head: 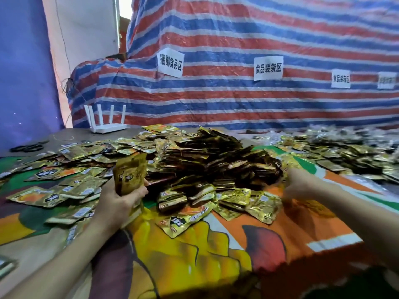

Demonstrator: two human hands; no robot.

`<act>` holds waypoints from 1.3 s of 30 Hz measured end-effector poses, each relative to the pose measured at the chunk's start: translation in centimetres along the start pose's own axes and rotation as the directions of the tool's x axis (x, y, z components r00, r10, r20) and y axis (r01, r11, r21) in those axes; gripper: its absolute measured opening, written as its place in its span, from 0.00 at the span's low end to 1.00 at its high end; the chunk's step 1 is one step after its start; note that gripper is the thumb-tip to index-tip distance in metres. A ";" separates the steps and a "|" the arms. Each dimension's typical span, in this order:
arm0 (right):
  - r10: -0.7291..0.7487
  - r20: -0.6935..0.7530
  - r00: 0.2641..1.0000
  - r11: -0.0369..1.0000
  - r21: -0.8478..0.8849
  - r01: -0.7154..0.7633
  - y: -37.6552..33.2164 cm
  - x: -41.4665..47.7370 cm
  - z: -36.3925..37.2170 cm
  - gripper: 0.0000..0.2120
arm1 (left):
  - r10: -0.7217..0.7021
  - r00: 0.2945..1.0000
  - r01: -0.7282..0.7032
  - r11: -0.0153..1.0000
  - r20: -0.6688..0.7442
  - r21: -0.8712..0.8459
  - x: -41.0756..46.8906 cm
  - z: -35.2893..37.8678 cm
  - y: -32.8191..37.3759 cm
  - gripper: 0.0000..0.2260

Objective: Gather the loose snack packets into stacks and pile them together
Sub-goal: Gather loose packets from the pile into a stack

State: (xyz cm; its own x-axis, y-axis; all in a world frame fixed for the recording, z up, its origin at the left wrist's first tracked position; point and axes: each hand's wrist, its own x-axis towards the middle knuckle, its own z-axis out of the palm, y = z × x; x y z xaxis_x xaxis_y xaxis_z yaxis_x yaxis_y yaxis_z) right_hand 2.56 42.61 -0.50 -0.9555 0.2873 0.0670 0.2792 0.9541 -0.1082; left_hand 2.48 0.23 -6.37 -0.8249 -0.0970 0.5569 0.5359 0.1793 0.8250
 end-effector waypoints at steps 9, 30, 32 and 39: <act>-0.071 -0.036 0.997 0.951 -0.303 0.057 -1.1 -0.7 1.2 0.05 | -0.025 1.000 0.026 0.998 0.018 -0.061 0.2 -0.1 -0.2 0.05; -0.513 -0.393 0.763 0.331 0.729 0.599 -29.7 -6.3 1.3 0.07 | -0.490 0.858 0.493 0.700 0.155 -0.516 0.5 -2.1 2.2 0.21; -0.456 -0.410 0.790 0.197 0.819 0.539 -30.1 -5.8 2.0 0.07 | -0.499 0.843 0.519 0.653 0.203 -0.552 0.7 -2.5 2.4 0.20; -0.421 -0.379 0.824 0.178 0.856 0.485 -28.0 -3.6 4.6 0.07 | -0.443 0.854 0.515 0.646 0.273 -0.563 1.6 -3.5 2.3 0.10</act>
State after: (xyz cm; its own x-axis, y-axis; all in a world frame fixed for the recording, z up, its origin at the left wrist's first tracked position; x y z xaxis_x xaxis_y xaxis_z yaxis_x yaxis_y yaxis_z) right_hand -2.30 14.45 -2.31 -0.8692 -0.1329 0.4763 -0.4945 0.2369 -0.8363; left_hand 3.01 -2.95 -3.25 -0.9909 0.1050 0.0837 0.0223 -0.4859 0.8738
